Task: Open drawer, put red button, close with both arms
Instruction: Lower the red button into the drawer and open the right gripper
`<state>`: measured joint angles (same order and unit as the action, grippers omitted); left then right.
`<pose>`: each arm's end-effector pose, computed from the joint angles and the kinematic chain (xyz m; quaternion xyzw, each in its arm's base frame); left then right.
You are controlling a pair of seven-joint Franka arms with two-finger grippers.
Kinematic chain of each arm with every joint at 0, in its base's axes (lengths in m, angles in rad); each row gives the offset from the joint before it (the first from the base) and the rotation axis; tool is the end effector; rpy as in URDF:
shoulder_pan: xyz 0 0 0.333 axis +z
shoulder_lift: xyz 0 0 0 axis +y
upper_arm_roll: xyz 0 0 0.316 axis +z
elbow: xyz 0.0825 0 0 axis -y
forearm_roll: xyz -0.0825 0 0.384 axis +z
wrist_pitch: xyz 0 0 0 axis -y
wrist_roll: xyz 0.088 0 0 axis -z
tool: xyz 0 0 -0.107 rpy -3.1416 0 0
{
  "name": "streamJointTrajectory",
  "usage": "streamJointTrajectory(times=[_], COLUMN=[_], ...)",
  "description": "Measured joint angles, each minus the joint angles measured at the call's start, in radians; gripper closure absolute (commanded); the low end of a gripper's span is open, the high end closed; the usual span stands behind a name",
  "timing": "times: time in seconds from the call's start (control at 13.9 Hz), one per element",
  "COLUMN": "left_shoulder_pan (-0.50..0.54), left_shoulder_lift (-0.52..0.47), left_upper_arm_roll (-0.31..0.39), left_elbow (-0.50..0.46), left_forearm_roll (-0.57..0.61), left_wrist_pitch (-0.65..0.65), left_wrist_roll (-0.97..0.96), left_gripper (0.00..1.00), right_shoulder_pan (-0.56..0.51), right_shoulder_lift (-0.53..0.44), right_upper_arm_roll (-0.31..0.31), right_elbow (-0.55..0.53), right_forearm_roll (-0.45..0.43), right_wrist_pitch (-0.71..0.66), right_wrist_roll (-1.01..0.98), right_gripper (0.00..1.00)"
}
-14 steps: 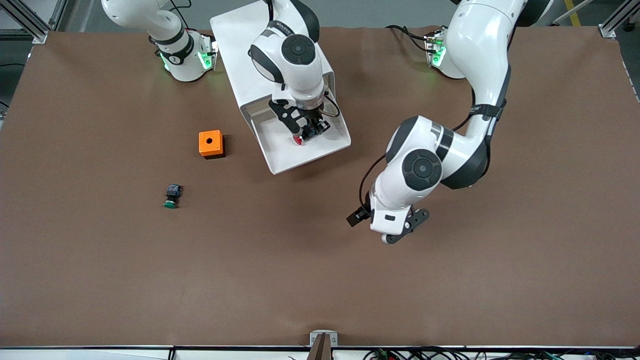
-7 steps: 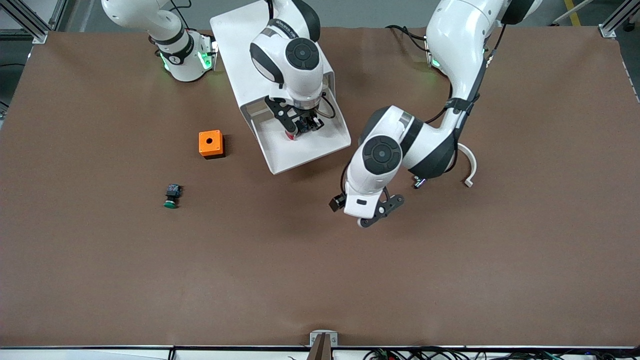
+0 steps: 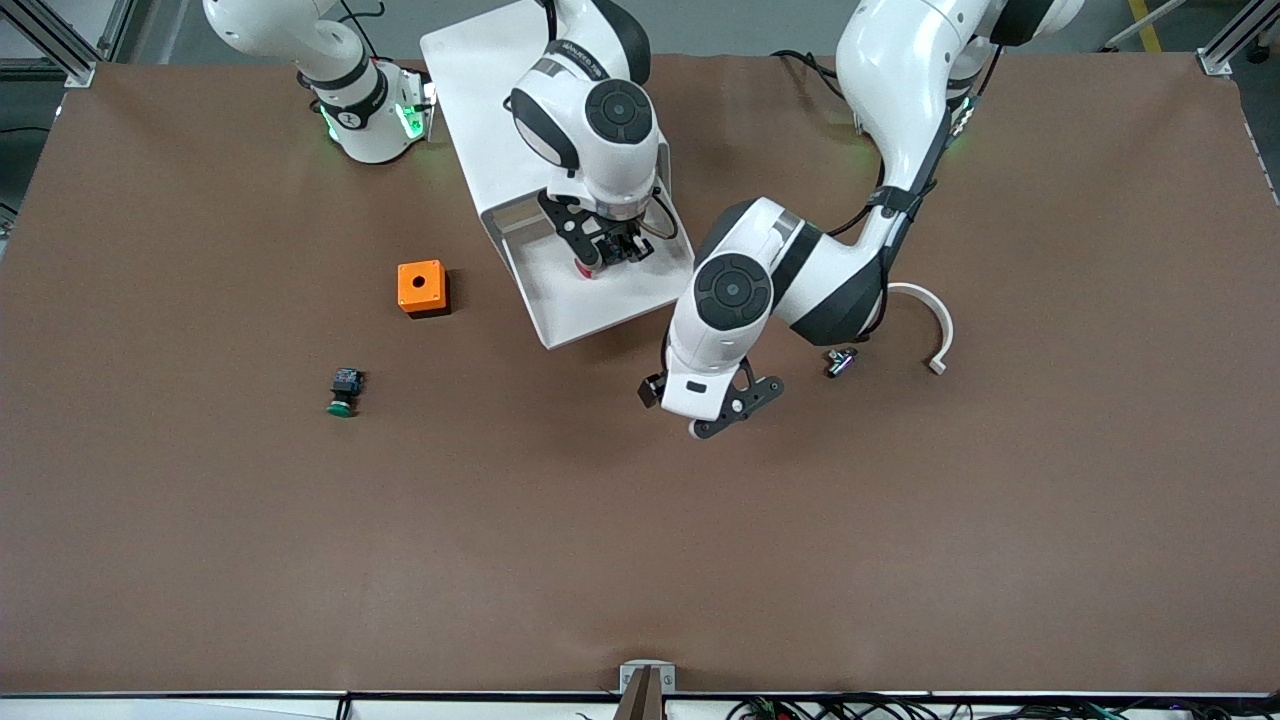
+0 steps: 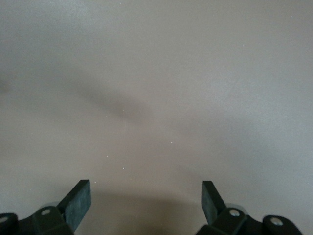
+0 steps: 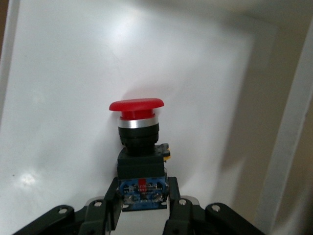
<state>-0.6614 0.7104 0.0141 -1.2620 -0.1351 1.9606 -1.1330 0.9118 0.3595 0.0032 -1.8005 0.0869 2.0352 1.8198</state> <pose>0.5844 -0.4561 0.3371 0.9629 0.2636 -0.0485 0.0318 0.3789 0.5003 0.3380 0.8872 -0.4556 -0.0499 0.0533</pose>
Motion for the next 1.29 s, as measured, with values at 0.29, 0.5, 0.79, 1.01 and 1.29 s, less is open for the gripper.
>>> streamJointTrajectory(times=[0.29,0.5,0.79,1.01,1.29], left_shoulder_pan=[-0.001,-0.002,-0.002,-0.001,0.0], left_shoulder_lift=[0.0,0.0,0.0,0.0,0.0], left_upper_arm_roll=[0.0,0.0,0.0,0.0,0.001], left_elbow=[-0.002,-0.002,-0.002,-0.002,-0.003], left_forearm_roll=[0.0,0.0,0.0,0.0,0.0], left_wrist_pitch=[0.0,0.0,0.0,0.0,0.0], left_wrist_roll=[0.0,0.0,0.0,0.0,0.0], left_gripper=[0.0,0.0,0.0,0.0,0.0], right_shoulder_pan=[0.0,0.0,-0.001,-0.011,-0.083], right_shoulder_lift=[0.011,0.013,0.013,0.013,0.009], right_upper_arm_roll=[0.0,-0.003,-0.006,-0.016,-0.029], right_elbow=[0.022,0.031,0.067,0.159,0.324], right_forearm_roll=[0.0,0.0,-0.002,-0.012,-0.018], right_wrist_pitch=[0.0,0.0,-0.01,-0.136,-0.345], right_wrist_roll=[0.001,0.021,0.029,-0.159,-0.472], right_gripper=[1.0,0.0,0.0,0.0,0.0])
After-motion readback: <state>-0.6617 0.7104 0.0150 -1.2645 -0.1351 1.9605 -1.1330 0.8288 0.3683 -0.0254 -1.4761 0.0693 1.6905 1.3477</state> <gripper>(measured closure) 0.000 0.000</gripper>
